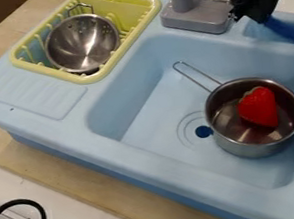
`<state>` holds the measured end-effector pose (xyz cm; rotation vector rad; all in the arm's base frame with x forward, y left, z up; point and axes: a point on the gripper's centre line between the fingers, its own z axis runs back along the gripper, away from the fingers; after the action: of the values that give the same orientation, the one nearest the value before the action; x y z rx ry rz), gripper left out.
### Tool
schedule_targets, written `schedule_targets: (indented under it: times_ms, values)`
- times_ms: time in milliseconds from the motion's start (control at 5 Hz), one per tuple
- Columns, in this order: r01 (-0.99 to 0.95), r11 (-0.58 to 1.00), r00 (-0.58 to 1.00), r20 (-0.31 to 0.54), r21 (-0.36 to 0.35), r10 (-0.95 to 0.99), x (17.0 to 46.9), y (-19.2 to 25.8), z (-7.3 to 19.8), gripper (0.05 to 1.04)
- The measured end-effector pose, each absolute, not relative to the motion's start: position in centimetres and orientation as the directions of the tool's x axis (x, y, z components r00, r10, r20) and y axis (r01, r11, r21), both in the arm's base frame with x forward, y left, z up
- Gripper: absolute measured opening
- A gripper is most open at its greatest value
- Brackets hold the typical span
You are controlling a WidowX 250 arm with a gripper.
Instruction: Move the blue object in the upper right of the sink
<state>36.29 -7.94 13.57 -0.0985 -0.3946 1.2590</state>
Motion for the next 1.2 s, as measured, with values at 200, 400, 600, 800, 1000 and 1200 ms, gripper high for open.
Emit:
schedule_targets:
  times_ms: [200, 400, 600, 800, 1000, 1200]
  values:
    - [-0.901, 0.338, 0.281, 0.228, -0.273, 0.932, 36.3, -7.8, 13.6, 0.507]
    - [-0.897, 0.347, 0.292, 0.224, -0.272, 0.93, 36.4, -7.6, 13.6, 0.803]
    - [-0.893, 0.342, 0.29, 0.208, -0.292, 0.934, 35.4, -7.2, 14.0, 1.004]
    - [-0.869, 0.357, 0.309, 0.189, -0.341, 0.932, 34.5, -6.6, 15.5, 0.999]
    - [-0.841, 0.369, 0.309, 0.207, -0.396, 0.928, 33.1, -5.4, 17.5, 0.999]
    - [-0.826, 0.395, 0.333, 0.217, -0.401, 0.917, 31.6, -5.2, 17.8, 1.0]
